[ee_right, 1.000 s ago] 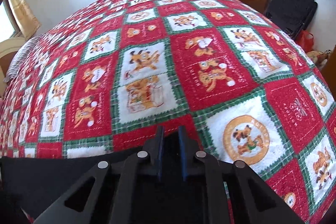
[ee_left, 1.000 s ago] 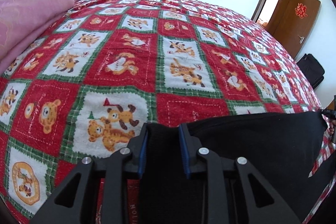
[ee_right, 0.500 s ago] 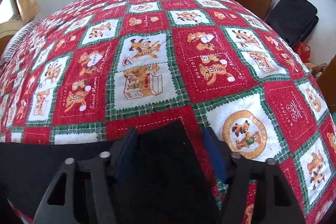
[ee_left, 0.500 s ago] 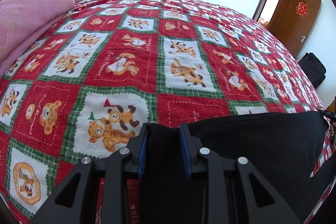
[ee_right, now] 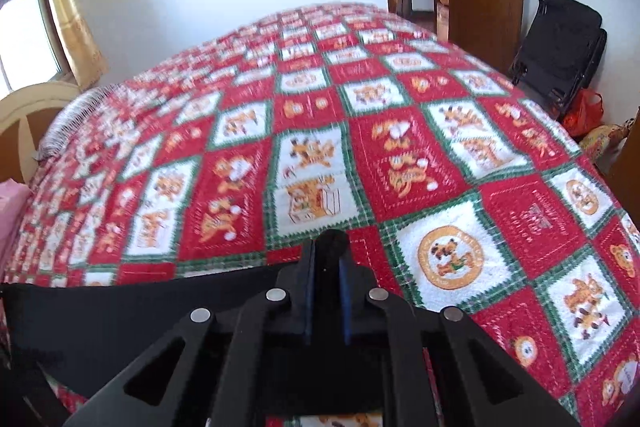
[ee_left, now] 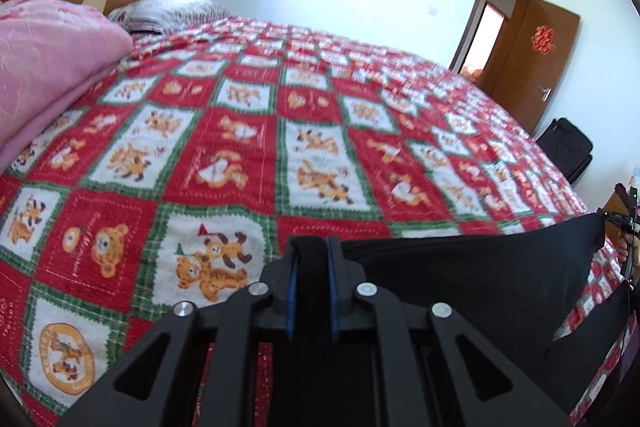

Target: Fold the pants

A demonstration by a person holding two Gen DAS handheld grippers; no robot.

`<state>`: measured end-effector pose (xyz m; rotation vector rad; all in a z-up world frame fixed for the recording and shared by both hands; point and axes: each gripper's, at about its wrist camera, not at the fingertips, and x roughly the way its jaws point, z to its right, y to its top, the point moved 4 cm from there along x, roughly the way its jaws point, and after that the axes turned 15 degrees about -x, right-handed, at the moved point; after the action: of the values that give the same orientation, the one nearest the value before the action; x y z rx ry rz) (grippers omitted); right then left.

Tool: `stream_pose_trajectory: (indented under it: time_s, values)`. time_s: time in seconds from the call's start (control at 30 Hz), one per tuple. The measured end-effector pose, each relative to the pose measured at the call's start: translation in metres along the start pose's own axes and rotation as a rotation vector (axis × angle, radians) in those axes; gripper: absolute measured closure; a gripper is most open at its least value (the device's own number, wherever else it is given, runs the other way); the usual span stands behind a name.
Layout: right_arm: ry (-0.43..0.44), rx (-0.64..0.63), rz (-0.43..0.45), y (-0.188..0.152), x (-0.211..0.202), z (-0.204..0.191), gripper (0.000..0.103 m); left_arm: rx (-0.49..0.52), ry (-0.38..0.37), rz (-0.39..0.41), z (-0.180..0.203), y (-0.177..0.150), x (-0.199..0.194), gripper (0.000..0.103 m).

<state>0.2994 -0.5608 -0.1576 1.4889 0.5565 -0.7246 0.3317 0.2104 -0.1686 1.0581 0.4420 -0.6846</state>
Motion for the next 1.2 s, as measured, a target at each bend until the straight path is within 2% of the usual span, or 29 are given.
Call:
stream_pose_trajectory:
  time_s: [0.27,0.53,0.77,0.97,1.2]
  values:
    - [0.021,0.011,0.168,-0.02,-0.083,0.005,0.093,0.015,-0.103,0.09,0.009,-0.006,-0.04,0.09]
    - [0.057,0.041,0.276,-0.073,-0.15,0.01,0.093,0.025,-0.225,0.183,0.01,-0.034,-0.093,0.09]
    - [0.109,0.076,0.301,-0.126,-0.184,0.011,0.093,-0.005,-0.269,0.204,-0.008,-0.072,-0.115,0.09]
    - [0.103,0.092,0.304,-0.16,-0.203,0.017,0.093,-0.033,-0.302,0.202,-0.026,-0.103,-0.131,0.09]
    - [0.081,0.092,0.241,-0.187,-0.205,0.022,0.093,0.01,-0.268,0.158,-0.036,-0.135,-0.128,0.088]
